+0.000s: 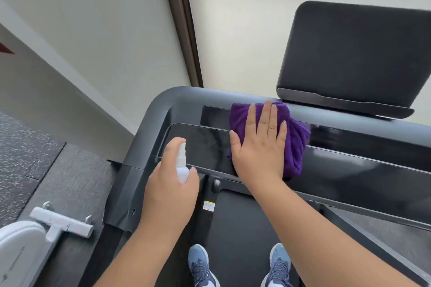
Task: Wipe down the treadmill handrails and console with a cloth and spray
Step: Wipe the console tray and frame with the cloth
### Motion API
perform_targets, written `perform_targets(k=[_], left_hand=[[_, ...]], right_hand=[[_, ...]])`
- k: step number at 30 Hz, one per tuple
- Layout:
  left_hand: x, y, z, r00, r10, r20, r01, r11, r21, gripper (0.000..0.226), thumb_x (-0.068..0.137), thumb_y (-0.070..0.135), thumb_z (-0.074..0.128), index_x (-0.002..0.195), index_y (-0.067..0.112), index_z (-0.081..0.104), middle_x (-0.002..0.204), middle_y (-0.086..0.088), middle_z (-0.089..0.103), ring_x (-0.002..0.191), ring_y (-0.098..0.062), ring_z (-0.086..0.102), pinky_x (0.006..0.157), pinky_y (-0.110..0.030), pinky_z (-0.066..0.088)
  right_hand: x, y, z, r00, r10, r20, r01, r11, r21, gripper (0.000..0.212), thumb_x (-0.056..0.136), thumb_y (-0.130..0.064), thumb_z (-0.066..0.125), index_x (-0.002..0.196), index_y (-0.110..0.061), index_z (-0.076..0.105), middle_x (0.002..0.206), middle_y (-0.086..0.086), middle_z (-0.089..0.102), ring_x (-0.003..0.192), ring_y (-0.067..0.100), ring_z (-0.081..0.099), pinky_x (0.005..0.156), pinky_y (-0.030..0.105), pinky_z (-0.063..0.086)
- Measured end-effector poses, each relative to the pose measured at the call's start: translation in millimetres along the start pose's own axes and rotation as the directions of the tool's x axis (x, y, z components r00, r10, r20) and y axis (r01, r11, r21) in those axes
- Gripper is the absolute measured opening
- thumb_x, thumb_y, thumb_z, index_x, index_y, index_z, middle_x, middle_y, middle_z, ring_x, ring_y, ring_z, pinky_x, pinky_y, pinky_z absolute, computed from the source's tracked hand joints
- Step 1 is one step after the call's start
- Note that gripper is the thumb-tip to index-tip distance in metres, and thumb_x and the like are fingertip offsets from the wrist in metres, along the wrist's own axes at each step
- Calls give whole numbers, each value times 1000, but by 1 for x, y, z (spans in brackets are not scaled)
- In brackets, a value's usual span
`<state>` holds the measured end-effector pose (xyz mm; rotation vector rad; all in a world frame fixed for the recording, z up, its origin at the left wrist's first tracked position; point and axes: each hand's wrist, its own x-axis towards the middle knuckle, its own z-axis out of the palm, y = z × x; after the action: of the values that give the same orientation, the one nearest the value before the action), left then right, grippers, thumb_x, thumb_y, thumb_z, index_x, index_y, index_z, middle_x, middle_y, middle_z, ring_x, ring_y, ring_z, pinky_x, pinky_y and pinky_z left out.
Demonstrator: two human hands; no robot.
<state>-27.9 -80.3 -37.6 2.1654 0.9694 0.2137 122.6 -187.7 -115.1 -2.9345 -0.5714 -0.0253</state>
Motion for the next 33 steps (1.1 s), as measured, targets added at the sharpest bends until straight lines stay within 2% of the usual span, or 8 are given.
perform_targets(k=[3, 7, 10, 12, 17, 20, 29, 33], left_hand=[[2, 6, -4, 999, -20, -29, 21, 999, 39, 49, 92, 17, 61, 132, 40, 44, 87, 6, 53, 79, -19, 52, 66, -34, 40], [-3, 23, 1, 999, -22, -47, 24, 999, 48, 51, 91, 12, 58, 131, 40, 43, 83, 6, 52, 75, -11, 52, 61, -32, 37], [-9, 40, 9, 998, -21, -55, 24, 998, 61, 58, 92, 12, 57, 138, 43, 38, 91, -3, 57, 78, -19, 53, 64, -32, 40], [-4, 48, 6, 996, -72, -50, 75, 995, 63, 61, 90, 11, 56, 137, 45, 37, 95, -6, 58, 79, -24, 57, 59, -33, 42], [24, 94, 4, 992, -76, -98, 80, 996, 37, 53, 82, 8, 54, 120, 44, 42, 92, -10, 61, 75, -37, 63, 64, -44, 53], [24, 122, 17, 994, -16, -108, 21, 999, 43, 53, 82, 7, 53, 120, 42, 44, 93, -8, 58, 71, -38, 63, 65, -51, 58], [27, 122, 27, 985, -9, -174, 17, 999, 46, 56, 84, 10, 51, 128, 43, 42, 91, -9, 60, 72, -37, 65, 65, -48, 56], [42, 107, 15, 975, -49, -218, 61, 997, 46, 52, 88, 5, 47, 129, 35, 41, 87, -7, 54, 72, -31, 57, 46, -27, 39]], right_hand=[[-12, 19, -5, 998, -69, 9, 69, 997, 18, 75, 104, -59, 19, 167, -19, 11, 174, 12, -2, 161, 25, -4, 130, 51, 4], [-37, 60, -16, 994, -103, 38, 102, 994, 25, 73, 103, -61, 19, 166, -24, 15, 174, 6, 3, 161, 22, 3, 130, 49, 8], [-60, 115, -27, 997, -51, 50, 52, 998, -29, 75, 102, -61, 18, 166, -22, 20, 174, 7, 10, 161, 25, 11, 129, 49, 11], [-75, 158, -34, 999, 2, 52, 2, 998, -65, 76, 101, -61, 20, 165, -20, 25, 173, 8, 15, 160, 27, 17, 129, 49, 13], [-93, 242, -51, 995, 75, 70, -67, 992, -110, 76, 100, -60, 22, 163, -18, 29, 170, 11, 26, 157, 31, 26, 127, 53, 20], [-93, 247, -52, 996, 60, 73, -53, 994, -95, 75, 99, -58, 27, 162, -18, 32, 169, 11, 28, 156, 31, 26, 127, 52, 18], [-92, 235, -46, 990, 138, -40, -139, 990, -32, 69, 99, -51, 34, 158, -17, 42, 166, 11, 36, 155, 29, 30, 125, 57, 19], [-90, 229, -43, 980, 191, -60, -193, 980, -41, 69, 98, -50, 33, 159, -17, 41, 166, 12, 35, 155, 30, 29, 125, 57, 17]])
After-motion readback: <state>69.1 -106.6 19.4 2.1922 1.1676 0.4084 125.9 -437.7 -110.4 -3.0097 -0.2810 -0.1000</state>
